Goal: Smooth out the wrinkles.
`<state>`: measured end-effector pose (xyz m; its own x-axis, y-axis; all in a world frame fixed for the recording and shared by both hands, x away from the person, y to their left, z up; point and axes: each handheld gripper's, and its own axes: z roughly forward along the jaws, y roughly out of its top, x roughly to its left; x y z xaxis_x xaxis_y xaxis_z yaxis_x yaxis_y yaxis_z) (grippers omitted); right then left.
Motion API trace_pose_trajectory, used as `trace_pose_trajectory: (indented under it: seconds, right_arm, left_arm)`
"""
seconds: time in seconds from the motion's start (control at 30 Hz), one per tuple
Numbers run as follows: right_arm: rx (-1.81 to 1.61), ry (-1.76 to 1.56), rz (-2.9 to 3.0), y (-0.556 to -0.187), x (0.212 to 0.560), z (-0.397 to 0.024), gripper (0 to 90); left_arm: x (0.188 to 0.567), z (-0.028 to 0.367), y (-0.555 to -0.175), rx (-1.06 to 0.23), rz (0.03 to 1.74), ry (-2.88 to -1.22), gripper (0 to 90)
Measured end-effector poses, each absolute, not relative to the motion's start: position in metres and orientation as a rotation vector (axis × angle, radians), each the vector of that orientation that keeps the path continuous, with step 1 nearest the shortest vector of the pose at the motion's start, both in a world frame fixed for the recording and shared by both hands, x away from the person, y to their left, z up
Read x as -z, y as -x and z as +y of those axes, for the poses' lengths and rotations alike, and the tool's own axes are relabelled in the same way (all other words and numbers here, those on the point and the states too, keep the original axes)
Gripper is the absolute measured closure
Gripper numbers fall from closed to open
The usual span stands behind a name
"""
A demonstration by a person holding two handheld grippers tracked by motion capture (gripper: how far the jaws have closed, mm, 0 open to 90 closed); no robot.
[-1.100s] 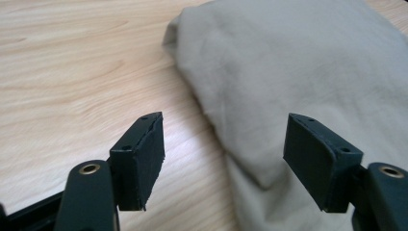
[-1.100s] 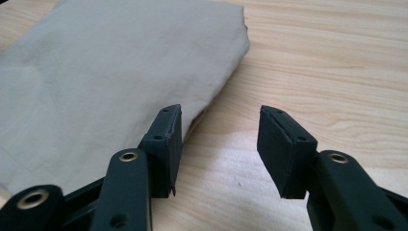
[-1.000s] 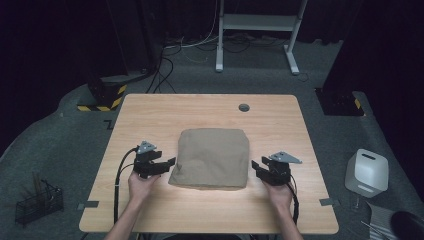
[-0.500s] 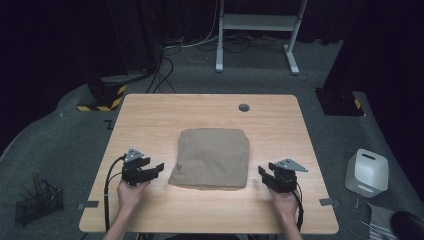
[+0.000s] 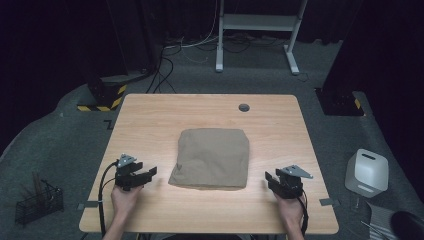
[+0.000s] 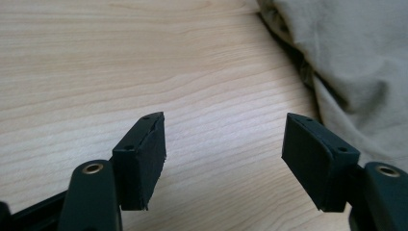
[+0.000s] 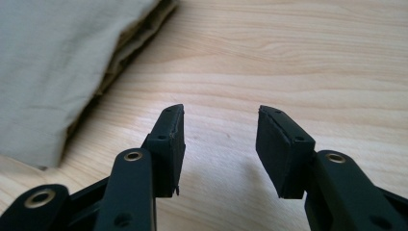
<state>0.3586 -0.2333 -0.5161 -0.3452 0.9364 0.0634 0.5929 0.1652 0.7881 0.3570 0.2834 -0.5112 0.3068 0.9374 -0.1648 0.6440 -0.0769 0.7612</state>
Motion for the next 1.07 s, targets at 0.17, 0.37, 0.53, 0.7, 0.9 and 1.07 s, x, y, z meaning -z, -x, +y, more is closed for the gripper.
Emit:
trace_pose_trajectory:
  seconds: [0.17, 0.37, 0.53, 0.7, 0.9, 1.07]
  right_arm:
    - [-0.994, -1.441, 2.007, -0.356, 0.519, -0.238, 53.0]
    - [-0.951, -1.46, 1.997, -0.356, 0.521, -0.246, 54.2]
    - [-0.906, -1.439, 2.055, -0.36, 0.523, -0.245, 46.6]
    - [-0.891, -1.429, 2.064, -0.361, 0.523, -0.244, 40.8]
    - [-0.888, -1.438, 2.057, -0.361, 0.523, -0.244, 40.0]
    - [-0.888, -1.439, 2.056, -0.361, 0.523, -0.244, 40.0]
  left_arm:
    - [0.517, 0.288, -0.355, -0.503, 1.443, -1.813, 32.2]
    - [0.523, 0.294, -0.354, -0.546, 1.481, -1.824, 31.6]
    - [0.528, 0.293, -0.352, -0.613, 1.471, -1.836, 31.7]
    - [0.529, 0.285, -0.352, -0.661, 1.464, -1.892, 28.7]
    - [0.528, 0.284, -0.352, -0.662, 1.47, -1.891, 27.1]
    - [0.529, 0.284, -0.352, -0.658, 1.472, -1.889, 26.6]
